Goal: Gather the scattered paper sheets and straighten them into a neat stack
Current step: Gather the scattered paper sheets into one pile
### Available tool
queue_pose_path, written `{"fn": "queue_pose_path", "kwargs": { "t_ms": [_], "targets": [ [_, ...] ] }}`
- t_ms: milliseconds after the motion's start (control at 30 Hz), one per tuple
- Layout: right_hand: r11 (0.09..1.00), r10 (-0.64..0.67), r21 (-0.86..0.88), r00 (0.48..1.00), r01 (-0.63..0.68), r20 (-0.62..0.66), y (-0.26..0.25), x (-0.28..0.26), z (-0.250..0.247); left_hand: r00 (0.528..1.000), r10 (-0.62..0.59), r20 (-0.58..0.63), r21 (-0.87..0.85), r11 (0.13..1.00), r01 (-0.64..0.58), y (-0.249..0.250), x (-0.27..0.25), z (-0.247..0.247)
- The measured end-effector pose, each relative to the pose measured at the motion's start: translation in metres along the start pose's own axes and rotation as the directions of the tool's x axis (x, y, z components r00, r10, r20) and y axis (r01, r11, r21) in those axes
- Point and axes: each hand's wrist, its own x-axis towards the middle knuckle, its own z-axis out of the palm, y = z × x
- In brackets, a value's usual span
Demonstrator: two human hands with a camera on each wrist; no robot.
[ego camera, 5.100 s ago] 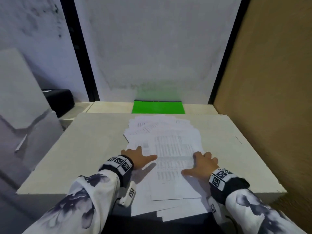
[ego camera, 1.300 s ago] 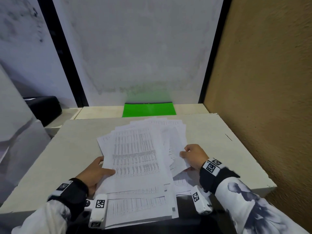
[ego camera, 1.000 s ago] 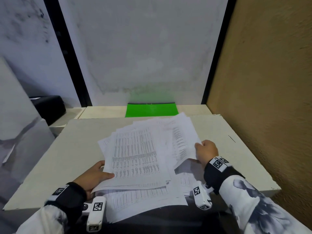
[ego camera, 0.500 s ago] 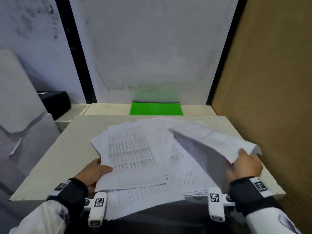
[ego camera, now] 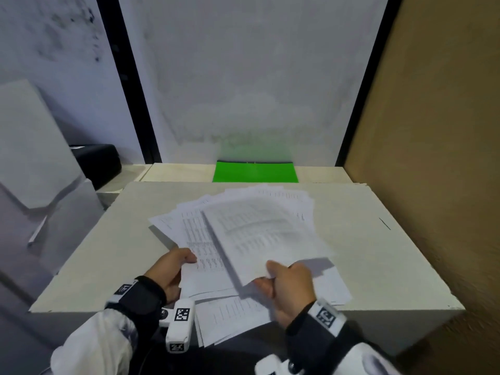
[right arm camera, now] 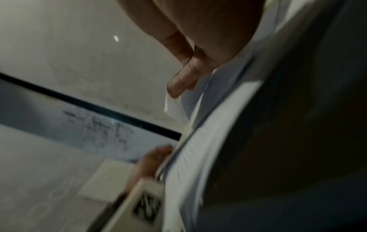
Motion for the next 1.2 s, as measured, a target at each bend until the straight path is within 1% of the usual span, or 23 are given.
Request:
{"fn": "queue_pose_path", "kwargs": {
  "t_ms": [100, 167, 267, 333, 367, 400, 433, 467, 500, 533, 567, 600, 667, 733, 767, 800, 833, 900, 933, 1000, 1067, 1133, 1200],
  "targets": [
    [0.992, 0.120, -0.064, 0.984, -0.112, 0.131, 0.032, -0.012, 0.019, 0.998, 0.027, 0.052, -0.033, 0.999, -0.025, 0.002, -0.001, 0.006],
    [0.976, 0.203, -0.114, 0.962, -0.184, 0.181, 0.043, -0.020, 0.029, 0.995, 0.060, 0.085, -0.041, 0.998, -0.057, 0.002, 0.001, 0.011],
    [0.932, 0.342, -0.221, 0.898, -0.287, 0.277, 0.041, -0.033, 0.035, 0.987, 0.151, 0.058, 0.106, 0.982, -0.157, -0.002, 0.012, 0.010],
    [0.892, 0.405, -0.356, 0.841, -0.278, 0.359, 0.034, -0.035, 0.028, 0.990, 0.141, 0.003, 0.167, 0.976, -0.140, 0.000, 0.017, 0.001],
    [0.872, 0.411, -0.425, 0.834, -0.242, 0.369, 0.029, -0.034, 0.022, 0.991, 0.133, -0.019, 0.181, 0.975, -0.128, 0.004, 0.021, -0.008],
    [0.862, 0.380, -0.471, 0.853, -0.188, 0.357, 0.021, -0.030, 0.015, 0.991, 0.128, -0.037, 0.201, 0.973, -0.118, 0.008, 0.025, -0.016],
    [0.853, 0.297, -0.513, 0.898, -0.097, 0.324, 0.012, -0.024, 0.006, 0.991, 0.126, -0.044, 0.231, 0.966, -0.113, 0.012, 0.024, -0.024],
    [0.822, 0.157, -0.569, 0.949, 0.028, 0.273, 0.001, -0.012, -0.005, 0.991, 0.128, -0.050, 0.263, 0.959, -0.111, 0.016, 0.028, -0.035],
    [0.751, -0.017, -0.642, 0.977, 0.151, 0.210, -0.011, 0.001, -0.017, 0.990, 0.129, -0.061, 0.301, 0.948, -0.105, 0.020, 0.027, -0.043],
    [0.654, -0.201, -0.714, 0.967, 0.251, 0.155, -0.027, 0.015, -0.028, 0.988, 0.133, -0.082, 0.322, 0.942, -0.100, 0.024, 0.028, -0.052],
    [0.556, -0.343, -0.771, 0.931, 0.311, 0.128, -0.043, 0.031, -0.039, 0.986, 0.137, -0.096, 0.329, 0.939, -0.099, 0.028, 0.027, -0.059],
    [0.478, -0.407, -0.815, 0.905, 0.327, 0.125, -0.057, 0.047, -0.048, 0.985, 0.136, -0.111, 0.331, 0.939, -0.092, 0.030, 0.030, -0.067],
    [0.316, -0.364, -0.914, 0.922, 0.253, 0.130, -0.077, 0.073, -0.060, 0.978, 0.145, -0.147, 0.347, 0.934, -0.086, 0.033, 0.031, -0.073],
    [0.065, -0.239, -0.984, 0.960, 0.167, 0.147, -0.081, 0.089, -0.061, 0.972, 0.148, -0.183, 0.370, 0.926, -0.071, 0.033, 0.034, -0.070],
    [-0.063, -0.190, -0.985, 0.967, 0.160, 0.170, -0.079, 0.092, -0.058, 0.970, 0.158, -0.187, 0.384, 0.920, -0.076, 0.033, 0.032, -0.061],
    [-0.157, -0.159, -0.971, 0.966, 0.178, 0.203, -0.075, 0.094, -0.053, 0.970, 0.164, -0.180, 0.395, 0.915, -0.081, 0.032, 0.033, -0.054],
    [-0.207, -0.141, -0.958, 0.963, 0.199, 0.231, -0.070, 0.094, -0.049, 0.974, 0.159, -0.159, 0.405, 0.911, -0.083, 0.031, 0.032, -0.043],
    [-0.205, -0.117, -0.950, 0.958, 0.234, 0.261, -0.060, 0.094, -0.042, 0.985, 0.131, -0.110, 0.416, 0.906, -0.075, 0.029, 0.033, -0.023],
    [-0.156, -0.107, -0.954, 0.956, 0.255, 0.272, -0.057, 0.093, -0.039, 0.985, 0.137, -0.100, 0.433, 0.898, -0.081, 0.027, 0.035, -0.015],
    [-0.007, -0.073, -0.953, 0.950, 0.304, 0.304, -0.055, 0.089, -0.035, 0.981, 0.169, -0.096, 0.466, 0.879, -0.105, 0.025, 0.037, 0.004],
    [0.139, -0.067, -0.942, 0.952, 0.306, 0.299, -0.058, 0.083, -0.034, 0.982, 0.179, -0.063, 0.480, 0.868, -0.128, 0.023, 0.038, 0.024],
    [0.250, -0.150, -0.929, 0.959, 0.273, 0.242, -0.064, 0.083, -0.038, 0.985, 0.165, -0.055, 0.518, 0.848, -0.113, 0.025, 0.037, 0.036],
    [0.319, -0.247, -0.923, 0.959, 0.217, 0.141, -0.071, 0.090, -0.048, 0.991, 0.124, -0.058, 0.552, 0.831, -0.072, 0.029, 0.039, 0.040]
  ]
}}
